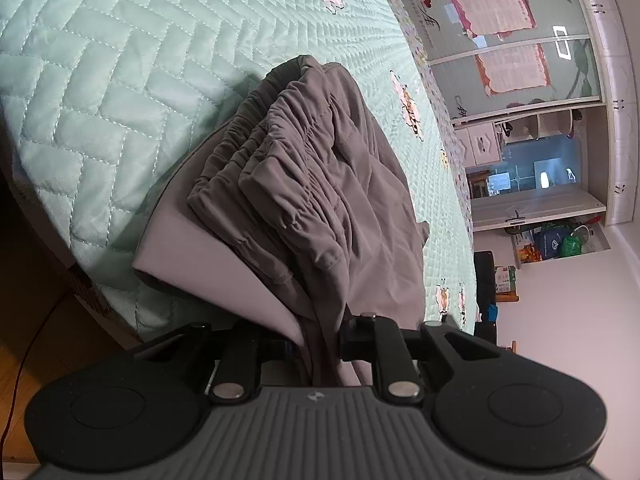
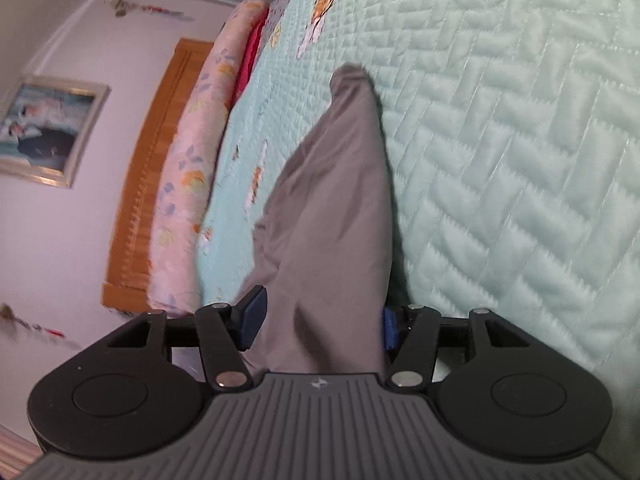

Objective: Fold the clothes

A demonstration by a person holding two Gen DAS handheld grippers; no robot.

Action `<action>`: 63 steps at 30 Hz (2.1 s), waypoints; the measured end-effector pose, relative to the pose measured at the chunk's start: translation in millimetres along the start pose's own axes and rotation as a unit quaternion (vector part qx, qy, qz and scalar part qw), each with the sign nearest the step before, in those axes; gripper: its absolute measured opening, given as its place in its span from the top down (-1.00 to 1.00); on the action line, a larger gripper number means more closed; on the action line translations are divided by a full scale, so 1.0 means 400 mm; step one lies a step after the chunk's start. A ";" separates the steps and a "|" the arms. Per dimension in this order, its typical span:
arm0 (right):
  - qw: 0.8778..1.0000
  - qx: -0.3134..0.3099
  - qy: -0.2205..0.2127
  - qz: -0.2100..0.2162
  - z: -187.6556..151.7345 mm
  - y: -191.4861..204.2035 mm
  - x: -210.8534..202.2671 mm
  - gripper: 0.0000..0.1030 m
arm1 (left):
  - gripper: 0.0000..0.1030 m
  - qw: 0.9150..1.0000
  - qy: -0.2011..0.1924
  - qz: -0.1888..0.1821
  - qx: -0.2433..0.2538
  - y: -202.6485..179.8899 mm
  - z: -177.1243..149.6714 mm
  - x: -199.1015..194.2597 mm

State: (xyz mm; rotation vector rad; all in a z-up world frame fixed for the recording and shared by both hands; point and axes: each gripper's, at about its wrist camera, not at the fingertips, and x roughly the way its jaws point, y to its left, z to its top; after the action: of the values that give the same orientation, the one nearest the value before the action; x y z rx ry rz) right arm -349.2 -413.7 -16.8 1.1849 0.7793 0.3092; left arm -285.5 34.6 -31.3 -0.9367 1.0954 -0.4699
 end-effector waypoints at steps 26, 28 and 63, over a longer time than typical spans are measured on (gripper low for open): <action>0.832 -0.493 0.253 -0.016 0.226 0.339 0.465 -0.56 | 0.68 0.999 0.032 -0.014 -0.005 0.019 0.024 0.006; 0.822 -0.483 0.301 0.020 0.236 0.343 0.517 -0.57 | 0.68 0.999 0.035 -0.016 0.000 0.021 0.027 0.007; 0.700 -0.581 0.415 -0.023 0.065 0.448 0.551 0.85 | 0.74 0.996 0.069 -0.039 0.032 0.020 0.044 0.032</action>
State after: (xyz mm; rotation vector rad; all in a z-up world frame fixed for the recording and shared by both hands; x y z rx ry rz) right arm -144.5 -233.6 67.0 -0.2727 1.0959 1.1464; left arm -265.4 36.6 -42.3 -0.9036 1.1643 -0.6372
